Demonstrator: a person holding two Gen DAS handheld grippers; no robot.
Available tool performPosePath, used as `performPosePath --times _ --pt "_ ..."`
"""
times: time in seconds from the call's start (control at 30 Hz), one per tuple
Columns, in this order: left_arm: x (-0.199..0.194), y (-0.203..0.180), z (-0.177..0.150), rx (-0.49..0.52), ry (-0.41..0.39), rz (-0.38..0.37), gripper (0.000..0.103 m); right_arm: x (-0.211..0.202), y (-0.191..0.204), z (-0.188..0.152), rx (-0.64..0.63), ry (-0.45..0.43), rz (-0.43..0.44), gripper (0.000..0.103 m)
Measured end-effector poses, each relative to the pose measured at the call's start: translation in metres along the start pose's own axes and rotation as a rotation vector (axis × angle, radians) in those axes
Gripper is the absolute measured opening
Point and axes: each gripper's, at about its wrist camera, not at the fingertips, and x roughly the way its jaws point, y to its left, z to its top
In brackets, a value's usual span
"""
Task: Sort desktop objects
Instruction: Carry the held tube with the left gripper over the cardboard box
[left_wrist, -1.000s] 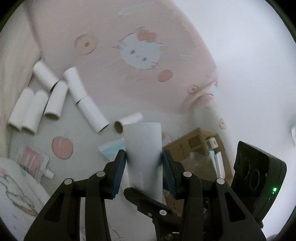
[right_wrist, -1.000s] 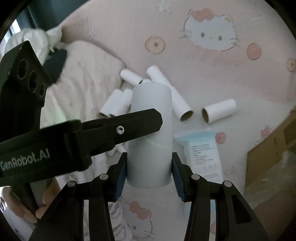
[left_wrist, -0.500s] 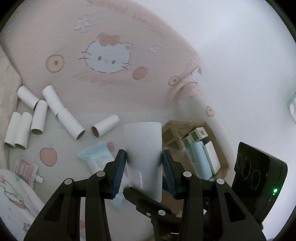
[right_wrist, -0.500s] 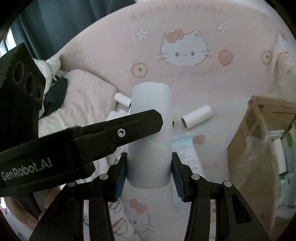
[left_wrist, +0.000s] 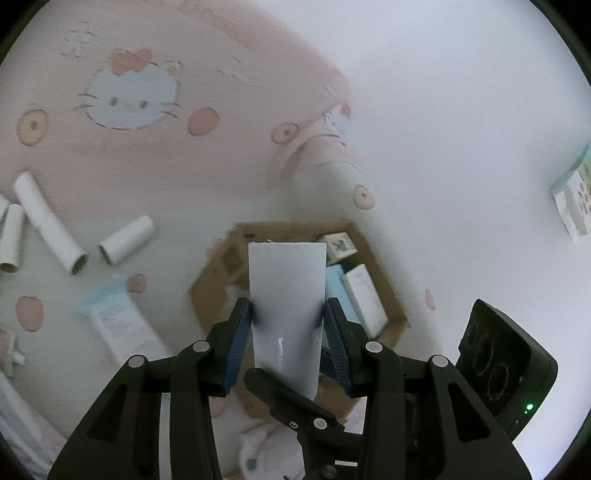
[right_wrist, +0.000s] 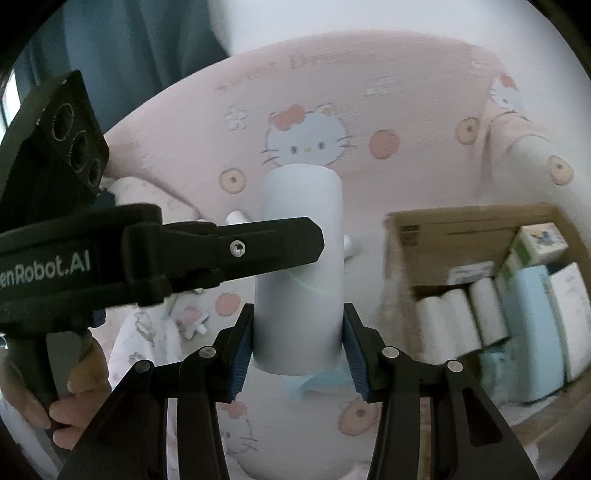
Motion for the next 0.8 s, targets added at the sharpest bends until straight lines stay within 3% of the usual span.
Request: performPosePath --times 0.33,0.6,0.8 --pt "0.055 -0.058 0.012 0.152 0.086 0.012 0.044 -0.019 -0.061 0.001 0.098 0.012 -0.036 0.045" --pt "0.092 -0.064 0.028 0.109 0.171 0.008 0.044 -0.019 -0.106 0.01 0.177 0.047 -0.007 0.045" --pt "0.116 -0.068 0.033 0.106 0.234 0.079 0.044 -0.008 -0.127 0.015 0.203 0.105 0.012 0.045"
